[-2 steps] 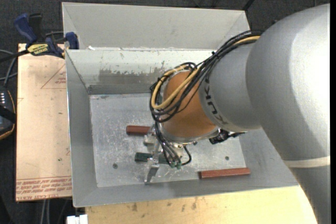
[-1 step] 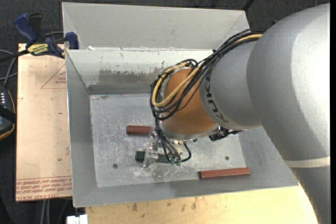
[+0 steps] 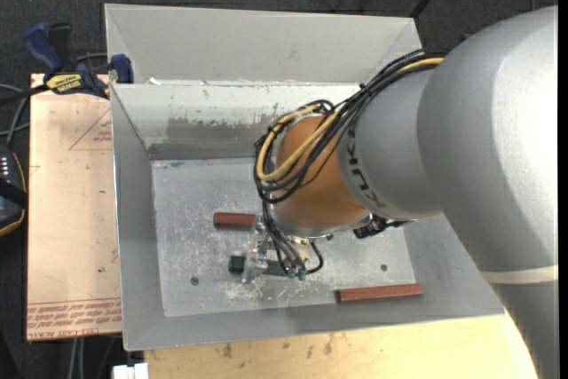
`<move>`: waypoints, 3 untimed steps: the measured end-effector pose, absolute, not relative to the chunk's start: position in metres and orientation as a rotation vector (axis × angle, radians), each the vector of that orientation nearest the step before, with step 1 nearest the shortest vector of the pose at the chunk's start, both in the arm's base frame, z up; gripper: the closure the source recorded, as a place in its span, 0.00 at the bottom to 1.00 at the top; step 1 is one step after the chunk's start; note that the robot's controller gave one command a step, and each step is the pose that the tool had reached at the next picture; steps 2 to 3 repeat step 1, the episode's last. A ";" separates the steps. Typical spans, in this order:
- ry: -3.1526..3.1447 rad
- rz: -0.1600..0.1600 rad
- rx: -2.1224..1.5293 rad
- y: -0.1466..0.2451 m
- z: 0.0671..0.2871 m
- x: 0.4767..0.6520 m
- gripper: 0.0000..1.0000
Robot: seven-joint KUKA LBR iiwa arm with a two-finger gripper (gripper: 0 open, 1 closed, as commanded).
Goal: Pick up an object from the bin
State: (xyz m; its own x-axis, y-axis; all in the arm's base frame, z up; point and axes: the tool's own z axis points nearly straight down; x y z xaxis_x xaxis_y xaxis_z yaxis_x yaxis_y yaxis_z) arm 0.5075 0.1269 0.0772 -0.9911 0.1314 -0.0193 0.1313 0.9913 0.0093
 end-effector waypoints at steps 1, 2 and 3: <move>3.134 0.002 0.185 0.142 0.207 0.523 1.00; 3.134 0.002 0.185 0.142 0.207 0.523 1.00; 3.134 0.002 0.185 0.142 0.207 0.523 1.00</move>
Offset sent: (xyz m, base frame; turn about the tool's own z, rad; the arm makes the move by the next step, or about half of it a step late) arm 0.0000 0.0000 0.0000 0.0000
